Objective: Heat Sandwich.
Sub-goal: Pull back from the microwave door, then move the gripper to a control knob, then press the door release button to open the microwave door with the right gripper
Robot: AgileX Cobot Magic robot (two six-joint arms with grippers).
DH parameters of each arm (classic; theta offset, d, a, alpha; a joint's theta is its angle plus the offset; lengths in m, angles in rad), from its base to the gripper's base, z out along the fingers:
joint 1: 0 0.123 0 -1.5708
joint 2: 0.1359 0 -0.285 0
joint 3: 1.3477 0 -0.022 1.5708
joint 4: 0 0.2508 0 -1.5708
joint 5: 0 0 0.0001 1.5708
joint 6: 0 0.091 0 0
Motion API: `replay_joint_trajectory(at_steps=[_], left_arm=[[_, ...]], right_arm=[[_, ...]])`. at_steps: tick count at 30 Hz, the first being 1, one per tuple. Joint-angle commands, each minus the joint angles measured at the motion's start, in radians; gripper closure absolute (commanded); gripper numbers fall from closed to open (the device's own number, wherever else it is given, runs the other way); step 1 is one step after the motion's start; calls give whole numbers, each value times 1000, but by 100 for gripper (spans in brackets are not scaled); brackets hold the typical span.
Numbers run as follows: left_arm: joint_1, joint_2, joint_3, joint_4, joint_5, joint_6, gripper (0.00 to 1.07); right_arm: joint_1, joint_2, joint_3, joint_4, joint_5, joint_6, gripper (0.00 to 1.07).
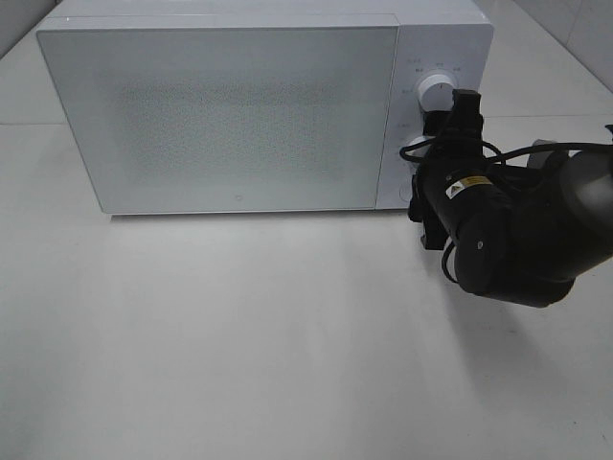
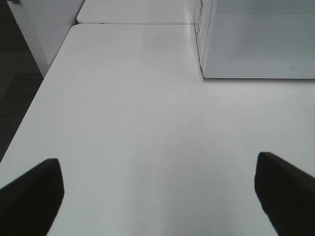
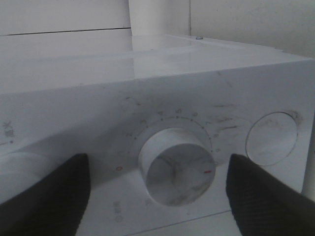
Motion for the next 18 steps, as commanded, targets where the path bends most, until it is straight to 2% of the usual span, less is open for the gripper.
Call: replay_joint_trajectory(at_steps=[1, 10, 18], left_arm=[[0, -26, 3, -4, -8, 0, 5], [0, -26, 3, -4, -8, 0, 5], [0, -26, 3, -4, -8, 0, 5]], right_arm=[[-3, -9, 1, -28, -31, -14, 31], [-3, -35, 69, -90, 0, -10, 31], [-3, -130, 197, -139, 43, -42, 31]])
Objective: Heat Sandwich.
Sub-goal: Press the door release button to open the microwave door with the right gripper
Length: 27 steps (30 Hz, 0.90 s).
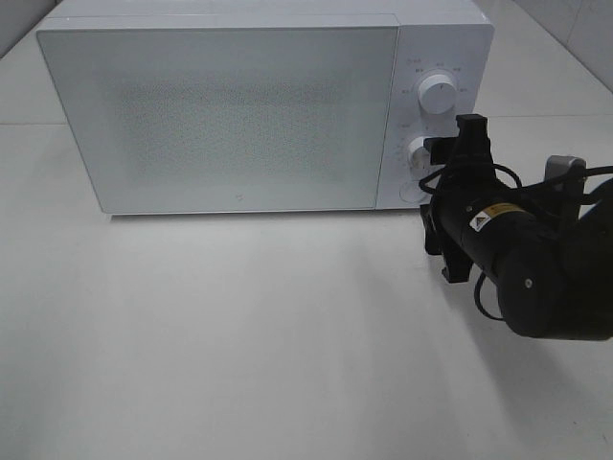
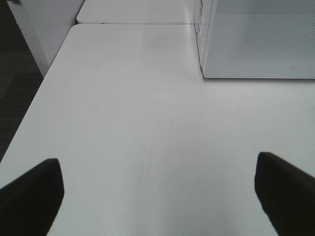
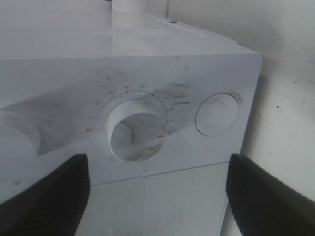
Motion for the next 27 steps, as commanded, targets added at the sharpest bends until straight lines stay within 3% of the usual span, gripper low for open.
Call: replay_joint_trajectory(at_steps=[1, 10, 20, 27], left_arm=[[0, -26, 3, -4, -8, 0, 5], [0, -26, 3, -4, -8, 0, 5], [0, -26, 3, -4, -8, 0, 5], [0, -26, 3, -4, -8, 0, 5]], right_arm=[[-3, -46, 33, -23, 17, -35, 31], [-3, -248, 131, -25, 237, -296, 31], [-3, -406, 131, -25, 543, -653, 32], [-3, -512, 67, -25, 833, -1096, 32]])
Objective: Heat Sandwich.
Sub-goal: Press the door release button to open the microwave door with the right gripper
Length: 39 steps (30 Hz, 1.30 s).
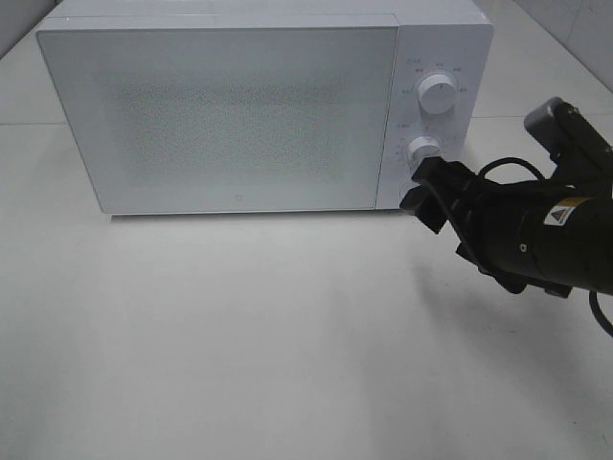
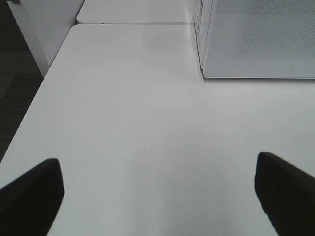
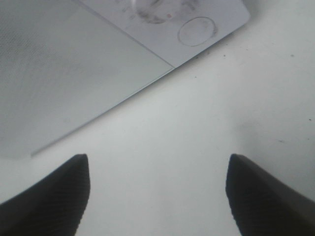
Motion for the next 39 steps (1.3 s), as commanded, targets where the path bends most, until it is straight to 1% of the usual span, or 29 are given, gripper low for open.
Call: replay_joint_trajectory(at_steps=[1, 2, 3, 5, 6, 7, 8, 9, 10, 11, 12, 14, 15, 16, 18, 20, 21, 23, 25, 28, 29, 30, 33, 34, 39], left_arm=[[0, -26, 3, -4, -8, 0, 5], [0, -26, 3, -4, -8, 0, 5], [0, -26, 3, -4, -8, 0, 5], [0, -26, 3, -4, -8, 0, 5], [0, -26, 3, -4, -8, 0, 5], [0, -26, 3, -4, -8, 0, 5], [0, -26, 3, -4, -8, 0, 5], [0, -26, 3, -4, -8, 0, 5], [0, -26, 3, -4, -8, 0, 5], [0, -26, 3, -4, -8, 0, 5], [0, -26, 3, -4, -8, 0, 5], [0, -26, 3, -4, -8, 0, 5], [0, -26, 3, -4, -8, 0, 5], [0, -26, 3, -4, -8, 0, 5], [0, -26, 3, -4, -8, 0, 5], [0, -26, 3, -4, -8, 0, 5], [0, -26, 3, -4, -8, 0, 5], [0, -26, 3, -4, -8, 0, 5], [0, -26, 3, -4, -8, 0, 5], [0, -26, 3, -4, -8, 0, 5], [0, -26, 3, -4, -8, 0, 5], [0, -26, 3, -4, -8, 0, 5], [0, -26, 3, -4, -8, 0, 5], [0, -26, 3, -4, -8, 0, 5], [0, -26, 3, -4, -8, 0, 5]], right_arm=[[-3, -36, -36, -10, 125, -172, 32], [-3, -44, -53, -10, 174, -229, 32], [-3, -54, -88, -10, 265, -323, 32], [-3, -54, -121, -16, 364, -397, 32], [-3, -54, -121, -16, 364, -397, 32], [-3, -54, -138, -31, 412, -428, 32], [-3, -54, -169, -91, 493, -450, 32], [-3, -54, -184, -127, 531, -448, 32], [-3, -54, -184, -127, 531, -448, 32], [-3, -54, -203, -173, 580, -445, 32], [-3, -54, -241, -256, 675, -426, 32], [-3, -54, -274, -343, 759, -392, 32], [-3, -54, -274, -343, 759, -392, 32], [-3, -54, -308, -422, 845, -363, 32], [-3, -54, -334, -481, 922, -346, 32], [-3, -54, -346, -504, 956, -340, 32], [-3, -54, -364, -550, 1031, -327, 32], [-3, -55, -378, -586, 1098, -319, 32], [-3, -61, -380, -594, 1117, -313, 32], [-3, -112, -380, -610, 1150, -297, 32], [-3, -151, -380, -610, 1156, -297, 32], [-3, -151, -380, -610, 1156, -297, 32], [-3, -219, -380, -610, 1177, -297, 32], [-3, -273, -380, -610, 1205, -297, 32], [-3, -345, -380, -610, 1258, -297, 32]])
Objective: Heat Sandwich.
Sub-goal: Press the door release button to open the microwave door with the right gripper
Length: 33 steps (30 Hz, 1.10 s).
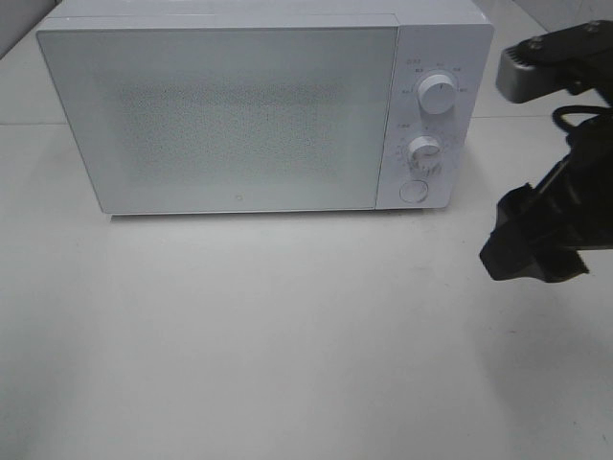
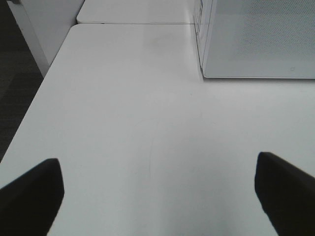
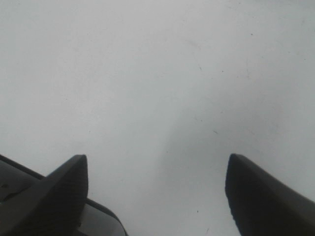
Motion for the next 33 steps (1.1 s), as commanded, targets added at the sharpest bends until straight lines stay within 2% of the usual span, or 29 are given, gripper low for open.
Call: replay_joint_trajectory(at_steps=[1, 8, 13, 15, 21, 24, 28, 33], left_arm=[[0, -26, 3, -4, -8, 0, 5], [0, -26, 3, -4, -8, 0, 5], [0, -26, 3, -4, -8, 0, 5], [0, -26, 3, -4, -8, 0, 5], [0, -26, 3, -4, -8, 0, 5], [0, -26, 3, -4, -8, 0, 5], [0, -26, 3, -4, -8, 0, 5], [0, -26, 3, -4, -8, 0, 5]], right_arm=[[-3, -104, -7, -7, 86, 6, 32], [-3, -284, -7, -19, 176, 5, 32], [-3, -474, -6, -65, 231, 5, 32], [-3, -497, -5, -73, 240, 6, 32], [-8, -636, 62, -106, 259, 29, 32], [-56, -681, 113, -103, 256, 27, 32], [-183, -771, 176, -104, 245, 16, 32], [-268, -870, 236, -103, 223, 16, 32]])
